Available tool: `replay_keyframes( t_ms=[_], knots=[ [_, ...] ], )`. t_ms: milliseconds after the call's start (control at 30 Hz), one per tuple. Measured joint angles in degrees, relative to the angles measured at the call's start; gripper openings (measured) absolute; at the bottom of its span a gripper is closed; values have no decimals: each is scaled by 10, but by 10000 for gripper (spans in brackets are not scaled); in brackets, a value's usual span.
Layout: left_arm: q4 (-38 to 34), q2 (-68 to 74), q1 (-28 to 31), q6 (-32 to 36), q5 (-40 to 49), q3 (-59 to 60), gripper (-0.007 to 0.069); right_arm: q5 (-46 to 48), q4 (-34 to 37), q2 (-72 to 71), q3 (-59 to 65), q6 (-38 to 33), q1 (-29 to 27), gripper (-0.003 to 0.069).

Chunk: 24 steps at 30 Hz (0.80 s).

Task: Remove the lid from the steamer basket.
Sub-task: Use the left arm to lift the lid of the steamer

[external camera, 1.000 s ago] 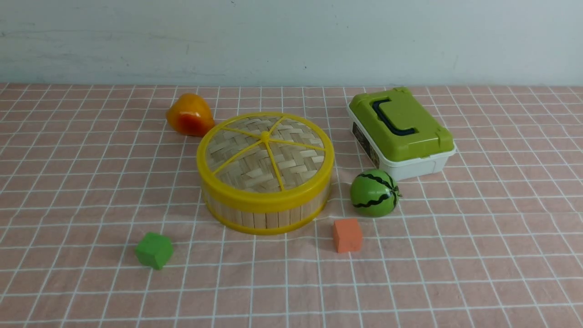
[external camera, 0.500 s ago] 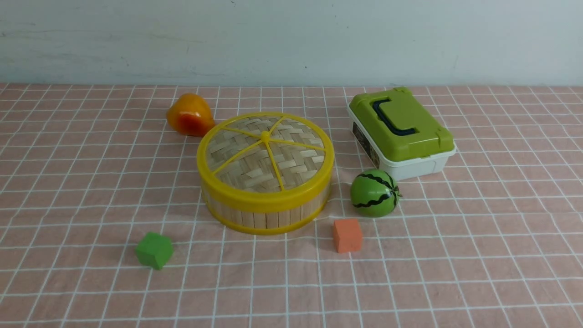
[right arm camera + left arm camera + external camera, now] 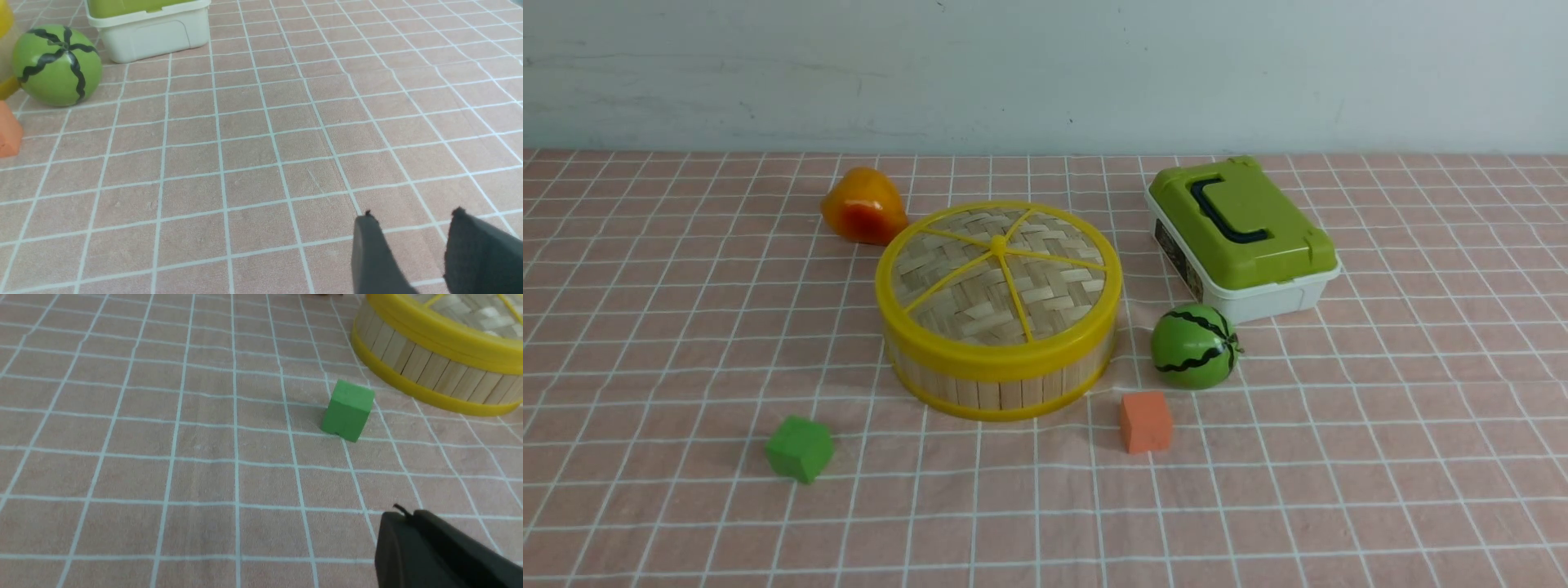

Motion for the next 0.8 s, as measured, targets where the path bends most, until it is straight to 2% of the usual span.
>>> replay_keyframes(
  t_ms=[100,167,200,233,267,400,467,533,600,700,800],
  knots=[
    [0,0,0,0,-40,1,19,0,0,0,0,0,0,241],
    [0,0,0,0,-113,1,21,0,0,0,0,0,0,241],
    [0,0,0,1,-120,1,21,0,0,0,0,0,0,241],
    [0,0,0,1,-199,1,22,0,0,0,0,0,0,241],
    [0,0,0,2,-208,1,22,0,0,0,0,0,0,241],
    [0,0,0,5,-444,1,30,0,0,0,0,0,0,241],
    [0,0,0,-1,-503,1,31,0,0,0,0,0,0,241],
    [0,0,0,-30,-614,1,37,0,0,0,0,0,0,241],
    [-10,-1,0,-48,-643,-2,39,0,0,0,0,0,0,241],
    [-16,0,0,-62,-628,-33,40,0,0,0,0,0,0,241],
    [-6,49,0,-59,-493,-159,40,0,0,0,0,0,0,241]
  ],
)
